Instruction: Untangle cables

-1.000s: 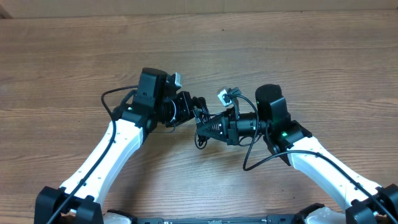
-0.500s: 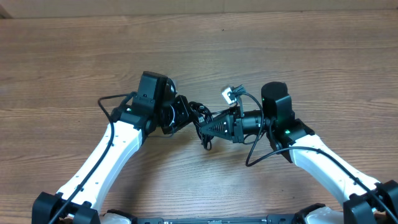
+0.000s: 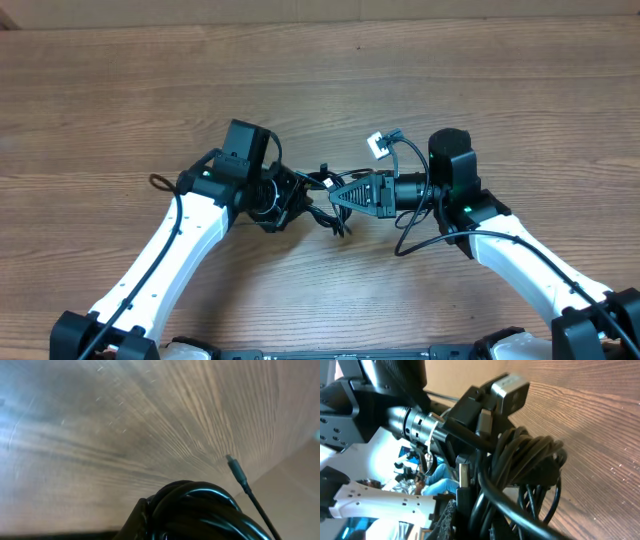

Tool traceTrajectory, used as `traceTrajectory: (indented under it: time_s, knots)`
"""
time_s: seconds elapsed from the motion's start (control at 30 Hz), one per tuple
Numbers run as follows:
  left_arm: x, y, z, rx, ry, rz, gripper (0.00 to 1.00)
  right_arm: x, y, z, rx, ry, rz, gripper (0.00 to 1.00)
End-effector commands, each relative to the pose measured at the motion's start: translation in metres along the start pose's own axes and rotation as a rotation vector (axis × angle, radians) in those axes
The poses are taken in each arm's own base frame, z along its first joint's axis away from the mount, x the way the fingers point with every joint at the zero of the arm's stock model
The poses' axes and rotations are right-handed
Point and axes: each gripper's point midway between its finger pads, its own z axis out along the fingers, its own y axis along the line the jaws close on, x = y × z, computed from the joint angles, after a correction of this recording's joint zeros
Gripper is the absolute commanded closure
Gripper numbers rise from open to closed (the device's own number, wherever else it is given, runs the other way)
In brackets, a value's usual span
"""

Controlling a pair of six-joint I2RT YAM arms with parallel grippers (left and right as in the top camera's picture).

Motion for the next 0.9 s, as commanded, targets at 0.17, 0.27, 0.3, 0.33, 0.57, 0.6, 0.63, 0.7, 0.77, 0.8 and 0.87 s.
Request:
traceTrajectory:
  time_s: [0.17,0.27,0.3,0.33,0.57,0.6,0.63,0.7,0.77,0.8,0.87]
  knots:
    - [-0.071,0.027,-0.008,-0.048,-0.304,-0.385,0.94,-0.019,0.047,-0.016,-0.142,-0.010,0.047,0.96]
    - [-0.072,0.026,-0.008,-0.042,-0.304,-0.382,0.94,-0.028,0.062,-0.019,-0.178,-0.032,0.006,0.96]
    - [-0.070,0.026,-0.008,-0.042,-0.296,-0.377,0.96,-0.030,0.066,-0.020,-0.187,-0.041,-0.030,0.96]
    - [-0.068,0.025,-0.007,-0.042,-0.281,-0.369,0.96,-0.032,0.068,-0.020,-0.190,-0.049,-0.049,0.96]
    - [-0.063,0.027,-0.006,-0.055,-0.254,-0.362,0.95,-0.059,0.055,-0.028,-0.120,-0.198,-0.044,0.92]
    - [-0.063,0.028,-0.006,-0.059,-0.253,-0.364,0.96,-0.063,0.053,-0.029,-0.108,-0.221,-0.042,0.86]
    - [-0.062,0.029,-0.006,-0.063,-0.253,-0.366,0.95,-0.067,0.052,-0.029,-0.098,-0.243,-0.040,0.81]
    - [-0.062,0.032,-0.006,-0.074,-0.255,-0.367,0.96,-0.074,0.048,-0.031,-0.076,-0.287,-0.037,0.71]
    - [-0.061,0.035,-0.006,-0.087,-0.253,-0.359,0.96,-0.080,0.042,-0.033,-0.044,-0.324,-0.050,0.67]
    - [-0.061,0.037,-0.006,-0.096,-0.253,-0.363,0.96,-0.082,0.037,-0.033,-0.023,-0.341,-0.055,0.66]
    - [-0.061,0.039,-0.007,-0.103,-0.256,-0.366,0.96,-0.085,0.021,-0.034,0.042,-0.373,-0.034,0.60]
